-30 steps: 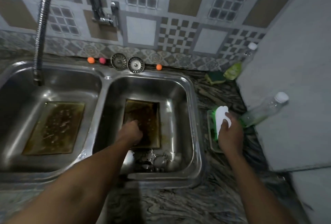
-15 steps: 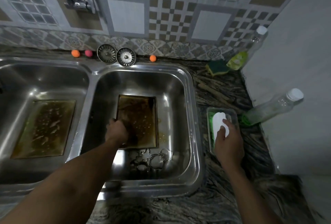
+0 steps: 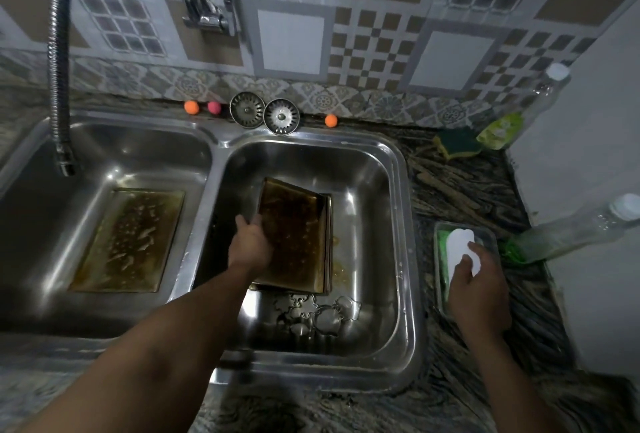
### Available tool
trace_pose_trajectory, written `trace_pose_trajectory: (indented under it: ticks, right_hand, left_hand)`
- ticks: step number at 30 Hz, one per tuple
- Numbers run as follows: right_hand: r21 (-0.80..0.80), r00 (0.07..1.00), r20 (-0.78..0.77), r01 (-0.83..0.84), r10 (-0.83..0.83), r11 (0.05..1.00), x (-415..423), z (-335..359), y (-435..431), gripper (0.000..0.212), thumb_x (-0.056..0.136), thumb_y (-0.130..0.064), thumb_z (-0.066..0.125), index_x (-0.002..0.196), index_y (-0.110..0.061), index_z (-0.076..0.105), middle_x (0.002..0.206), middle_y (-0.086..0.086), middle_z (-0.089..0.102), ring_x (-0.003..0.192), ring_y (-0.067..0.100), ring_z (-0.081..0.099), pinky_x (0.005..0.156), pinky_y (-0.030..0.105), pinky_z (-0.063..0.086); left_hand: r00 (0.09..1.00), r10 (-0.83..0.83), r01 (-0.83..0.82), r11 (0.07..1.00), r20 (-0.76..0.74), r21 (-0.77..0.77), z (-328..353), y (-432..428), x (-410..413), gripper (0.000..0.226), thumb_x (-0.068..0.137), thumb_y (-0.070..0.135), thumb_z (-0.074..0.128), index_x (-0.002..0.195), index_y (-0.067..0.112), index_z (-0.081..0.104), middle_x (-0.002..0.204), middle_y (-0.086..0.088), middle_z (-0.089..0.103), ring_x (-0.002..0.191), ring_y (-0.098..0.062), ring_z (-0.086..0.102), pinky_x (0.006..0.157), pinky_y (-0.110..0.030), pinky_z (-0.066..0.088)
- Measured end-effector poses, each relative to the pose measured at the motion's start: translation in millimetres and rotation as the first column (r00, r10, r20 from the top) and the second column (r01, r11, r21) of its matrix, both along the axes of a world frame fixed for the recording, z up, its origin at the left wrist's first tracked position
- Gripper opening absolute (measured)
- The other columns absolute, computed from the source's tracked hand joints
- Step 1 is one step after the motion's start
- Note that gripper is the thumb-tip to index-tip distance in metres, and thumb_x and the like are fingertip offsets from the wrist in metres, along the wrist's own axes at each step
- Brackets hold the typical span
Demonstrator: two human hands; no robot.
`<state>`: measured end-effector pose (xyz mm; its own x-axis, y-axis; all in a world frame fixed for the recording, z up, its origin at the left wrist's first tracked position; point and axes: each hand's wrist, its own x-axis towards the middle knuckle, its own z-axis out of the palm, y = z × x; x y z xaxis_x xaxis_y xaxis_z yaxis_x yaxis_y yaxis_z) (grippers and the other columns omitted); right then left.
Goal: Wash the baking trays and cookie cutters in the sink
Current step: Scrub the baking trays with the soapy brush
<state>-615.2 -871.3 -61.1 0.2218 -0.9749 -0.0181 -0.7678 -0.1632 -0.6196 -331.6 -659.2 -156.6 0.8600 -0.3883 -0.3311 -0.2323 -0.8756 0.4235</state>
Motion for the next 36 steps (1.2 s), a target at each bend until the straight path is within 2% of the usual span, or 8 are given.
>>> trace_pose_trajectory:
  ticks: [4, 9, 14, 17, 23, 27, 31, 36]
  right_hand:
    - [0.005, 1.0, 0.008, -0.022, 0.022, 1.0, -3.3, -0.8, 1.5, 0.034, 0.101, -0.028, 0.042, 0.133, -0.025, 0.053, 0.137, 0.01, 0.055, 0.113, 0.035, 0.056, 0.085, 0.044, 0.046]
    - [0.002, 0.998, 0.04, -0.043, 0.043, 0.999, -3.2, 0.6, 0.5, 0.034, 0.101, -0.024, 0.043, 0.133, -0.02, 0.054, 0.136, 0.012, 0.056, 0.112, 0.035, 0.057, 0.085, 0.041, 0.046]
    - [0.033, 0.997, 0.063, -0.043, 0.041, 0.999, 1.6, 0.3, 0.5, 0.035, 0.102, -0.025, 0.042, 0.135, -0.021, 0.052, 0.138, 0.009, 0.054, 0.115, 0.033, 0.056, 0.087, 0.038, 0.043]
    - [0.011, 0.998, 0.052, -0.044, 0.044, 0.999, 1.0, 0.3, -0.5, 0.034, 0.101, -0.027, 0.042, 0.133, -0.023, 0.053, 0.137, 0.009, 0.055, 0.113, 0.034, 0.057, 0.087, 0.042, 0.045]
    - [-0.01, 0.997, 0.045, -0.055, 0.056, 0.998, -2.9, -8.5, -6.4, 0.034, 0.101, -0.026, 0.042, 0.133, -0.021, 0.053, 0.137, 0.011, 0.054, 0.115, 0.035, 0.055, 0.09, 0.047, 0.047]
    - [-0.025, 0.996, 0.048, -0.073, 0.074, 0.997, -1.5, -9.3, -5.2, 0.034, 0.101, -0.024, 0.042, 0.132, -0.018, 0.053, 0.136, 0.012, 0.055, 0.112, 0.035, 0.057, 0.088, 0.045, 0.046]
    - [-0.032, 0.997, 0.016, -0.075, 0.076, 0.997, -5.9, -12.4, -5.5, 0.034, 0.1, -0.027, 0.041, 0.132, -0.021, 0.052, 0.134, 0.012, 0.056, 0.111, 0.036, 0.057, 0.086, 0.047, 0.049]
    - [-0.037, 0.995, -0.005, -0.098, 0.098, 0.994, -7.6, -13.3, -8.0, 0.034, 0.1, -0.027, 0.04, 0.132, -0.021, 0.051, 0.134, 0.013, 0.056, 0.11, 0.036, 0.057, 0.084, 0.046, 0.049]
  left_hand:
    - [0.996, -0.06, 0.055, 0.995, -0.06, -0.084, 6.8, 1.5, 1.9, 0.052, 0.087, 0.019, 0.066, 0.136, 0.024, 0.048, 0.127, -0.012, 0.051, 0.109, -0.033, 0.061, 0.092, -0.041, 0.052]
    - [0.997, -0.077, 0.075, 0.981, -0.007, -0.18, 27.7, -5.4, -3.6, 0.052, 0.087, 0.009, 0.063, 0.134, 0.03, 0.052, 0.125, -0.003, 0.063, 0.111, -0.025, 0.063, 0.092, -0.041, 0.055]
    - [0.987, -0.125, 0.142, 0.97, 0.098, -0.196, 46.1, -8.9, -6.9, 0.056, 0.087, 0.008, 0.057, 0.135, 0.035, 0.051, 0.129, -0.004, 0.061, 0.109, -0.026, 0.064, 0.088, -0.044, 0.057]
    - [0.962, -0.194, 0.224, 0.963, 0.192, -0.148, 57.2, -15.2, -5.6, 0.059, 0.089, 0.008, 0.059, 0.14, 0.034, 0.046, 0.134, -0.003, 0.053, 0.108, -0.025, 0.063, 0.084, -0.038, 0.056]
    - [0.787, -0.437, 0.452, 0.889, 0.435, 0.075, 86.3, -20.4, -5.6, 0.05, 0.089, 0.03, 0.064, 0.135, 0.034, 0.043, 0.12, 0.0, 0.052, 0.081, -0.023, 0.068, 0.06, -0.038, 0.056]
    - [0.726, -0.495, 0.489, 0.86, 0.478, 0.147, 99.5, -14.1, -3.4, 0.047, 0.089, 0.033, 0.063, 0.132, 0.03, 0.045, 0.118, -0.001, 0.05, 0.078, -0.023, 0.066, 0.047, -0.033, 0.04]
    - [0.732, -0.478, 0.491, 0.864, 0.485, 0.111, 98.5, -4.5, -8.7, 0.059, 0.08, 0.029, 0.074, 0.13, 0.03, 0.043, 0.119, -0.002, 0.044, 0.083, -0.026, 0.064, 0.043, -0.034, 0.043]
    - [0.776, -0.381, 0.471, 0.88, 0.502, -0.059, 99.5, 5.6, -14.6, 0.07, 0.075, 0.025, 0.081, 0.133, 0.029, 0.042, 0.126, -0.005, 0.037, 0.091, -0.027, 0.063, 0.054, -0.038, 0.056]
